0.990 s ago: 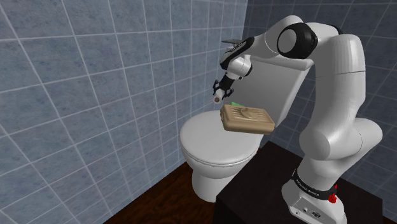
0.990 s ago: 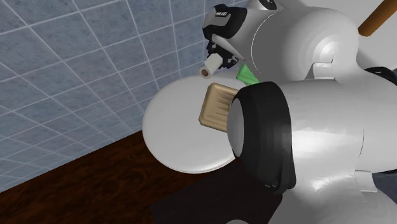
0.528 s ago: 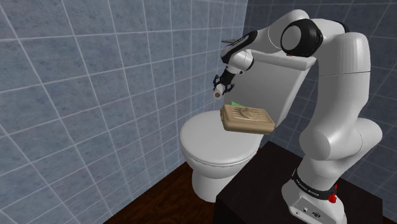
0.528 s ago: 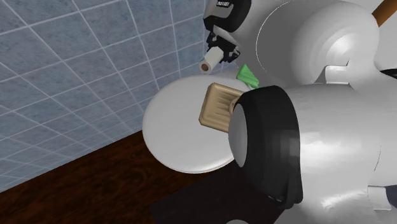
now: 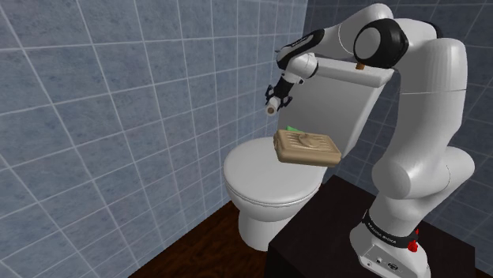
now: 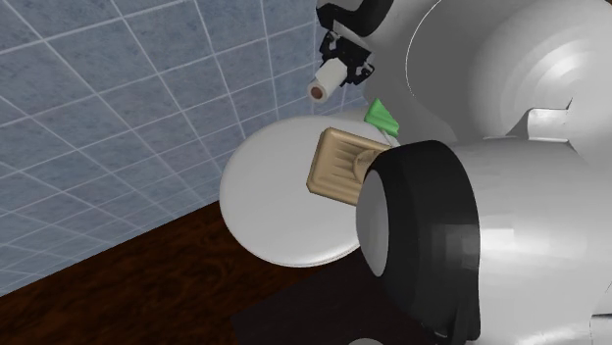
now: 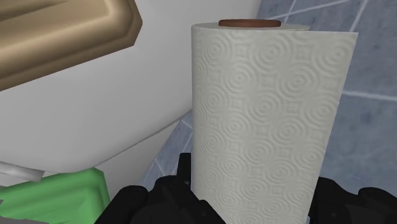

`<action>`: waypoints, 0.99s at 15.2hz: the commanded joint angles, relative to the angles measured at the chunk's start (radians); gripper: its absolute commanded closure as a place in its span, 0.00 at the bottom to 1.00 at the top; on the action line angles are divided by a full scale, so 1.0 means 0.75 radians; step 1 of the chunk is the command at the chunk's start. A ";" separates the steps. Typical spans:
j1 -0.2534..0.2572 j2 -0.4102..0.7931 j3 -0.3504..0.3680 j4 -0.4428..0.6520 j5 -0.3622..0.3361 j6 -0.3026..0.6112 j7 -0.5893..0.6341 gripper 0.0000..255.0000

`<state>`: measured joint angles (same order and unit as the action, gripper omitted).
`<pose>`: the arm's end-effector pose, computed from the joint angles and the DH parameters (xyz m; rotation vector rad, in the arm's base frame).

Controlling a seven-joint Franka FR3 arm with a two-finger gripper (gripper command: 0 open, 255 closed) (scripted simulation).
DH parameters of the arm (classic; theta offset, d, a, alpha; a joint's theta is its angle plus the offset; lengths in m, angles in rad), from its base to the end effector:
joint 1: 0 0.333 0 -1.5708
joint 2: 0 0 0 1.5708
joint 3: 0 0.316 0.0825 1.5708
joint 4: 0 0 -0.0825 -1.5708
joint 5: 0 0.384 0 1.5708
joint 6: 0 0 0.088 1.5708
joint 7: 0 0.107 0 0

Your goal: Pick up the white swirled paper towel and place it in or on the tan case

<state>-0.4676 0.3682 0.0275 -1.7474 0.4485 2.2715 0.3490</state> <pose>0.6071 -0.2757 0.3799 -2.3884 1.3950 -0.2368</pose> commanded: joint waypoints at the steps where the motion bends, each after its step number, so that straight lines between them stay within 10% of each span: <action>1: 0.002 -0.011 -0.003 0.019 -0.010 -0.028 0.016 1.00; 5: 0.002 -0.035 -0.007 0.049 -0.024 -0.078 0.040 1.00; 15: -0.072 -0.513 -0.051 -0.552 0.042 -0.014 -0.148 1.00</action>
<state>-0.5157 0.0209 -0.0054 -2.1166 0.4766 2.2582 0.2528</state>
